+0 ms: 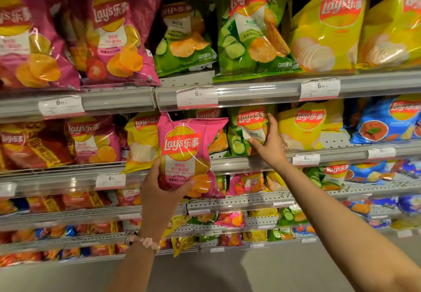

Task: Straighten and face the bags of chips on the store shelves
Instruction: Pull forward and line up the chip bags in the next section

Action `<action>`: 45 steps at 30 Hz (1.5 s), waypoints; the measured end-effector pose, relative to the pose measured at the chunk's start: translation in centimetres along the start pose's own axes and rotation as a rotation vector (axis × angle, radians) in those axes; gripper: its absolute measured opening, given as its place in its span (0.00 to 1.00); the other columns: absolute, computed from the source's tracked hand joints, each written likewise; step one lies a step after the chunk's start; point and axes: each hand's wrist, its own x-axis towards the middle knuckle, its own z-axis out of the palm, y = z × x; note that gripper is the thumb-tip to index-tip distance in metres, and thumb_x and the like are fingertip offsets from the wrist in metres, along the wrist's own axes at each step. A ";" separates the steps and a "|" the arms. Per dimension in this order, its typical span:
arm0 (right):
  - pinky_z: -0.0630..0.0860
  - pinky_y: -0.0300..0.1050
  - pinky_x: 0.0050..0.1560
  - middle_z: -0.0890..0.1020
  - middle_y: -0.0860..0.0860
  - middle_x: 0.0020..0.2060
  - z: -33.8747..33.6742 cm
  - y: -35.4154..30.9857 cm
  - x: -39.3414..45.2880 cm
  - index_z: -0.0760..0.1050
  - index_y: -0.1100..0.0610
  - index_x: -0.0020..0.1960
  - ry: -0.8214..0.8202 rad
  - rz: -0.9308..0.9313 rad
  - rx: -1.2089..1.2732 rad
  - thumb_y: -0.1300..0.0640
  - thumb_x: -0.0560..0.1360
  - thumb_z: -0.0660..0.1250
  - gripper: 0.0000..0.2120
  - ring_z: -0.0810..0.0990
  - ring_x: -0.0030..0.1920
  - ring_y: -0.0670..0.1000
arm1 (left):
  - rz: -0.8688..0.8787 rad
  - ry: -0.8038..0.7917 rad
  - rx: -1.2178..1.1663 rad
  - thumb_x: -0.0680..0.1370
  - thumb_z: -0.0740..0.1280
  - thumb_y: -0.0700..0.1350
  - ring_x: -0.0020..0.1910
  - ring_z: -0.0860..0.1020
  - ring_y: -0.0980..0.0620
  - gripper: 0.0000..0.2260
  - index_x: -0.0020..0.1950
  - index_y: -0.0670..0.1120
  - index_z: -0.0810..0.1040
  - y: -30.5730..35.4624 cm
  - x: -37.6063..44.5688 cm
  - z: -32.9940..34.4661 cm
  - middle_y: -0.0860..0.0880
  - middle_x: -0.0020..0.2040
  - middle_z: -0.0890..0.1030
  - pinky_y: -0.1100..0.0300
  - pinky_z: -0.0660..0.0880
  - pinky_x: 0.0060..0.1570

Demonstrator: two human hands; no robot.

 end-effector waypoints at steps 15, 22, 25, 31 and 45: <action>0.69 0.58 0.65 0.70 0.60 0.67 -1.6 -1.4 0.3 0.49 0.57 0.77 -0.116 0.120 -0.170 0.46 0.69 0.73 0.47 0.68 0.68 0.61 | -0.002 -0.026 -0.032 0.60 0.76 0.58 0.56 0.77 0.55 0.36 0.65 0.54 0.69 1.4 -0.3 2.6 0.54 0.57 0.77 0.73 0.76 0.44; 0.65 0.45 0.68 0.66 0.45 0.69 -2.1 -7.2 -7.6 0.55 0.50 0.76 -0.239 0.042 0.192 0.37 0.70 0.68 0.41 0.66 0.69 0.45 | -0.056 -0.009 0.032 0.58 0.76 0.67 0.59 0.77 0.52 0.46 0.71 0.52 0.67 1.2 -0.1 4.6 0.53 0.60 0.77 0.54 0.80 0.53; 0.76 0.49 0.60 0.72 0.47 0.66 -1.2 -7.9 -8.1 0.55 0.46 0.76 -0.412 0.268 0.491 0.38 0.62 0.74 0.48 0.74 0.63 0.47 | -0.054 0.013 0.055 0.61 0.79 0.60 0.60 0.76 0.53 0.42 0.72 0.53 0.67 1.5 -0.4 5.5 0.54 0.61 0.76 0.53 0.79 0.56; 0.81 0.52 0.53 0.80 0.47 0.55 0.6 -7.6 -8.0 0.69 0.48 0.67 -0.383 0.231 0.494 0.51 0.67 0.76 0.31 0.81 0.53 0.49 | -0.068 0.050 0.150 0.58 0.75 0.67 0.63 0.74 0.53 0.44 0.71 0.57 0.65 0.6 -0.7 6.4 0.56 0.63 0.75 0.50 0.77 0.57; 0.81 0.52 0.49 0.84 0.47 0.50 4.4 -7.7 -9.7 0.75 0.51 0.62 -0.171 0.227 0.538 0.51 0.69 0.73 0.22 0.83 0.51 0.50 | 0.003 0.082 0.161 0.64 0.76 0.62 0.64 0.70 0.51 0.37 0.68 0.51 0.70 -0.4 2.9 -1.2 0.52 0.63 0.72 0.51 0.71 0.63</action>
